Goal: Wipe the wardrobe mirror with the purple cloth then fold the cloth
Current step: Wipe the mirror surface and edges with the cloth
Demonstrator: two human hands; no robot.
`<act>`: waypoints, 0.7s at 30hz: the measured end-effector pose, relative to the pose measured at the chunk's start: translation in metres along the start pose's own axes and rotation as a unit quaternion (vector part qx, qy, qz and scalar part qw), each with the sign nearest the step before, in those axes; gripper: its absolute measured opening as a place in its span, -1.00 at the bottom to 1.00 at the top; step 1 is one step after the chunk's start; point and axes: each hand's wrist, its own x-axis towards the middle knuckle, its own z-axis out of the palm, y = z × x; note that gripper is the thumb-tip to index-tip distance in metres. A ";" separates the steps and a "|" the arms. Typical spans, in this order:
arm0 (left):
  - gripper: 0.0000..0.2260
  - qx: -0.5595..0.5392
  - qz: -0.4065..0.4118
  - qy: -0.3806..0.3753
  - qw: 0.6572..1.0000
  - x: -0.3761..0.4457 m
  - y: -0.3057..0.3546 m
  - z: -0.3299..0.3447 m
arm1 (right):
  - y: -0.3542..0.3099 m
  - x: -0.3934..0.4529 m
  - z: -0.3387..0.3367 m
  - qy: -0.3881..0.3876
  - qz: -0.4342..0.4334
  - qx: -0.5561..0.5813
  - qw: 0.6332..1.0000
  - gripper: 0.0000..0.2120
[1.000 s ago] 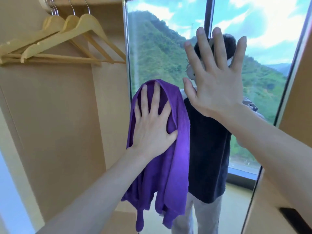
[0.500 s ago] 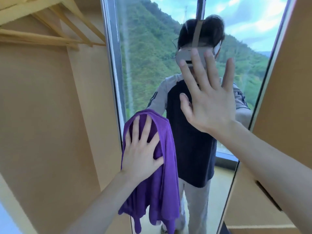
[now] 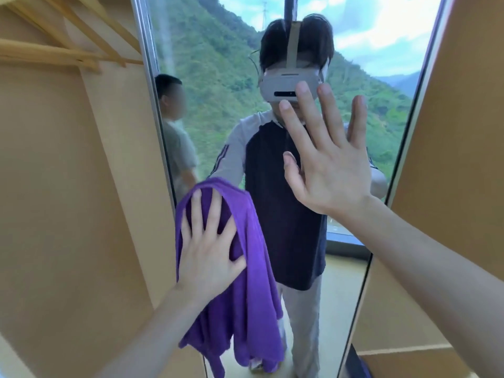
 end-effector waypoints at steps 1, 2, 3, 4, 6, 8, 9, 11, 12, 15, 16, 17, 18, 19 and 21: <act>-0.31 0.004 0.007 -0.025 1.000 -0.015 0.002 0.007 | 0.000 0.000 0.000 0.000 0.001 0.001 1.000 -0.37; -0.29 0.007 0.013 -0.044 0.999 -0.026 0.004 0.012 | 0.001 0.000 0.000 0.000 0.002 0.002 1.000 -0.37; -0.27 0.007 0.017 -0.053 0.998 -0.032 0.005 0.014 | 0.001 0.000 0.001 0.001 0.003 0.003 1.000 -0.37; -0.27 0.007 0.019 -0.054 0.998 -0.034 0.005 0.014 | 0.000 0.000 0.001 0.003 0.004 0.004 1.000 -0.38; -0.28 0.008 0.023 -0.043 0.999 -0.026 0.004 0.008 | 0.000 0.000 0.001 0.005 0.005 0.008 1.000 -0.38; -0.28 0.007 0.021 -0.014 1.000 -0.006 0.001 -0.005 | 0.001 0.000 0.002 0.005 0.004 0.010 1.000 -0.38; -0.27 0.006 0.018 0.005 1.000 0.007 -0.001 -0.013 | 0.001 0.000 0.002 0.006 0.004 0.011 1.000 -0.38; -0.27 0.005 0.003 0.049 0.999 0.036 -0.004 -0.030 | 0.002 0.000 0.002 0.008 0.004 0.013 1.000 -0.38; -0.27 0.002 -0.005 0.068 0.998 0.049 -0.006 -0.037 | 0.002 0.000 0.002 0.009 0.004 0.015 1.000 -0.38; -0.26 0.001 -0.020 0.088 0.996 0.065 -0.006 -0.046 | 0.002 0.000 0.002 0.010 0.001 0.018 1.000 -0.37; -0.27 0.003 -0.022 0.083 0.996 0.063 -0.004 -0.044 | 0.002 0.000 0.002 0.011 0.001 0.020 1.000 -0.37; -0.29 0.004 -0.025 0.075 0.997 0.056 -0.002 -0.040 | 0.002 0.000 0.002 0.011 0.001 0.021 1.000 -0.37; -0.32 0.004 -0.028 0.062 0.998 0.046 0.001 -0.034 | 0.002 0.000 0.001 0.011 0.002 0.022 1.000 -0.37; -0.34 0.002 -0.030 0.046 0.998 0.034 0.004 -0.027 | 0.002 0.001 0.001 0.011 0.003 0.022 1.000 -0.37; -0.37 -0.004 -0.025 0.007 1.000 0.007 0.013 -0.011 | 0.001 0.000 0.001 0.014 0.003 0.023 1.000 -0.38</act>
